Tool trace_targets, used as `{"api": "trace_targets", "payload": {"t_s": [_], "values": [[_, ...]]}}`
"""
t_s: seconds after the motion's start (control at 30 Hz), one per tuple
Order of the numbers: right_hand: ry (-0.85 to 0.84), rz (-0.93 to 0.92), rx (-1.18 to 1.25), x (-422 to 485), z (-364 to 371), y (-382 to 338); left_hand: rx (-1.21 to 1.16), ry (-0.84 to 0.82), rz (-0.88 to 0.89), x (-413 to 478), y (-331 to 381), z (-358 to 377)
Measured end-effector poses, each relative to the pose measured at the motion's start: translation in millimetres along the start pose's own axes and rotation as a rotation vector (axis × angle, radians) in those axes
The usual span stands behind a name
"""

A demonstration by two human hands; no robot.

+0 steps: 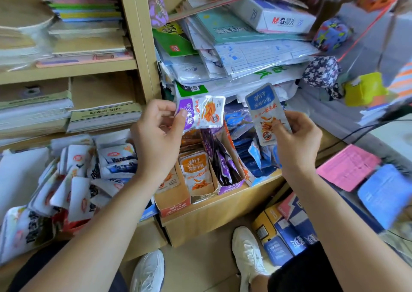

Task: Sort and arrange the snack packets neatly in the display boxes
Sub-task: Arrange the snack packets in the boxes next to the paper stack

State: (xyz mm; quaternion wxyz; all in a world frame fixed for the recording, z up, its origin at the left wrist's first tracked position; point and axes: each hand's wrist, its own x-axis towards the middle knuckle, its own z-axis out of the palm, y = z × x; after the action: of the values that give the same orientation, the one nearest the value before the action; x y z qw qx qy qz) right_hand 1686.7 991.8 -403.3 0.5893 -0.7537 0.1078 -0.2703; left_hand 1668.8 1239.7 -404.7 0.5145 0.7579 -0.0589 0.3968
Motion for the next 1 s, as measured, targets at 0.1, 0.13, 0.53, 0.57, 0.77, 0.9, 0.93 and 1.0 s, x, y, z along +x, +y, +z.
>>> {"api": "trace_targets", "payload": {"t_s": [0.1, 0.13, 0.53, 0.57, 0.77, 0.9, 0.93, 1.0], "values": [[0.037, -0.005, -0.007, 4.8, -7.6, 0.7, 0.07, -0.038, 0.047, 0.0, 1.7, 23.1], [0.047, -0.01, -0.016, 6.7, -10.0, 1.5, 0.127, -0.072, 0.058, -0.5, 0.0, 30.2], [0.05, -0.279, -0.286, 15.6, -27.7, 4.1, 0.452, -0.371, -0.059, -12.0, -19.2, 69.2], [0.04, -0.318, -0.309, 14.5, -26.5, 4.1, 0.447, -0.362, -0.045, -12.7, -19.3, 68.4], [-0.307, -0.492, -0.646, 13.7, -14.6, 21.7, 0.41, -0.417, -0.023, -19.4, -17.5, 56.3], [-0.344, -0.41, -0.679, 18.8, -11.4, 23.4, 0.323, -0.526, -0.091, -25.0, -15.0, 47.4], [-0.34, -0.385, -0.666, 19.2, -12.1, 22.7, 0.303, -0.543, -0.096, -26.1, -14.0, 45.8], [-0.337, -0.353, -0.632, 20.4, -16.8, 22.7, 0.272, -0.565, -0.087, -27.3, -14.4, 43.0]]}}
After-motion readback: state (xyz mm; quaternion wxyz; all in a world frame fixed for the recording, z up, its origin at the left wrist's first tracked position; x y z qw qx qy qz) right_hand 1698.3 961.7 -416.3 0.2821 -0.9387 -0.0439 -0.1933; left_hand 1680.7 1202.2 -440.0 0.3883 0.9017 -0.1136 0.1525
